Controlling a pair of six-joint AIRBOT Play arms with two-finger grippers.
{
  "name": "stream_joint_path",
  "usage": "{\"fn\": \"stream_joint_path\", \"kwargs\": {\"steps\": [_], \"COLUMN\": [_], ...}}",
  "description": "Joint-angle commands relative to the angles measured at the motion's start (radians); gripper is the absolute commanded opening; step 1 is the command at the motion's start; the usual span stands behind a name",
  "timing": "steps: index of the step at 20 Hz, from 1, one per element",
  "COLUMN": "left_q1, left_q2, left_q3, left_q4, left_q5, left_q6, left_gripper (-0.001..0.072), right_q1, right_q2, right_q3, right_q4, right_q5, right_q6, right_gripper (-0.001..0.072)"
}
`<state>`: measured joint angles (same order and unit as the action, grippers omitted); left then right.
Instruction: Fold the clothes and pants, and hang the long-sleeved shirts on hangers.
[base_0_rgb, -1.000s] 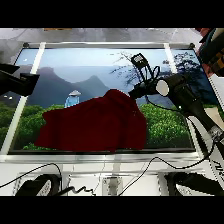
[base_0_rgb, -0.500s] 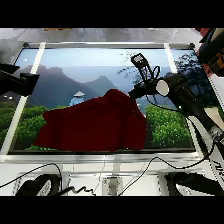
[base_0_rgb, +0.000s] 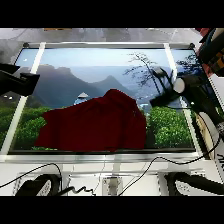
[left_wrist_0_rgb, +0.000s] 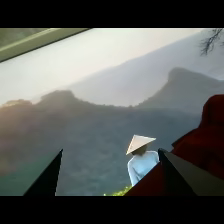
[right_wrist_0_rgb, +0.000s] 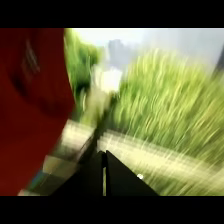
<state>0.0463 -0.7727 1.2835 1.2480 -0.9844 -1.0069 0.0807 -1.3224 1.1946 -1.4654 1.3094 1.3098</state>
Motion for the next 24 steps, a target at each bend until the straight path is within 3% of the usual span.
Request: {"fn": "stream_joint_path", "kwargs": {"steps": [1,2,3,5,6,9,10,11,12,14,16,17,19,21,24], "left_q1": [0.001,0.001,0.001,0.001,0.001,0.001,0.001,0.001,0.001,0.001,0.001,0.002,0.017,0.057,0.148], "left_q2": [0.001,0.001,0.001,0.0,0.0,-0.001,-0.004,-0.012,-0.022,-0.053,-0.095,-0.126,-0.189,-0.253,-0.348], "left_q3": [0.001,0.001,0.0,0.0,0.0,0.0,0.0,0.0,0.0,-0.001,-0.002,-0.002,-0.002,-0.002,-0.002], "left_q4": [-0.011,-0.011,-0.011,-0.01,-0.01,-0.008,-0.003,0.002,0.002,0.002,0.041,0.097,0.199,0.211,0.237], "left_q5": [-0.032,-0.065,-0.104,-0.156,-0.171,-0.185,-0.184,-0.185,-0.186,-0.192,-0.191,-0.192,-0.216,-0.255,-0.286], "left_q6": [0.0,0.0,0.0,0.0,0.0,-0.015,-0.034,-0.06,-0.084,-0.131,-0.201,-0.284,-0.396,-0.409,-0.429], "left_gripper": [0.0713,0.0713,0.0713,0.0713,0.0713,0.0713,0.0713,0.0713,0.0713,0.0713,0.0703,0.0703,0.0696,0.0545,0.0537], "right_q1": [-0.207,-0.238,-0.254,-0.254,-0.254,-0.254,-0.254,-0.254,-0.254,-0.254,-0.254,-0.254,-0.254,-0.254,-0.254], "right_q2": [0.007,0.007,0.007,0.007,0.007,0.006,0.006,0.006,0.006,0.005,0.005,0.005,0.005,0.005,0.005], "right_q3": [-0.253,-0.336,-0.415,-0.535,-0.583,-0.694,-0.722,-0.746,-0.768,-0.798,-0.8,-0.8,-0.8,-0.795,-0.716], "right_q4": [0.465,0.579,0.658,0.682,0.681,0.691,0.703,0.724,0.763,0.879,0.957,0.982,1.021,1.103,1.202], "right_q5": [0.177,0.171,0.145,0.064,0.027,-0.069,-0.103,-0.138,-0.175,-0.214,-0.214,-0.215,-0.212,-0.194,-0.207], "right_q6": [-0.249,-0.282,-0.293,-0.302,-0.302,-0.302,-0.302,-0.303,-0.305,-0.362,-0.386,-0.388,-0.417,-0.512,-0.555], "right_gripper": [0.0009,0.0012,0.007,0.0474,0.0555,0.0549,0.0523,0.042,0.0368,0.0368,0.0354,0.0262,0.0177,0.001,0.0011]}}
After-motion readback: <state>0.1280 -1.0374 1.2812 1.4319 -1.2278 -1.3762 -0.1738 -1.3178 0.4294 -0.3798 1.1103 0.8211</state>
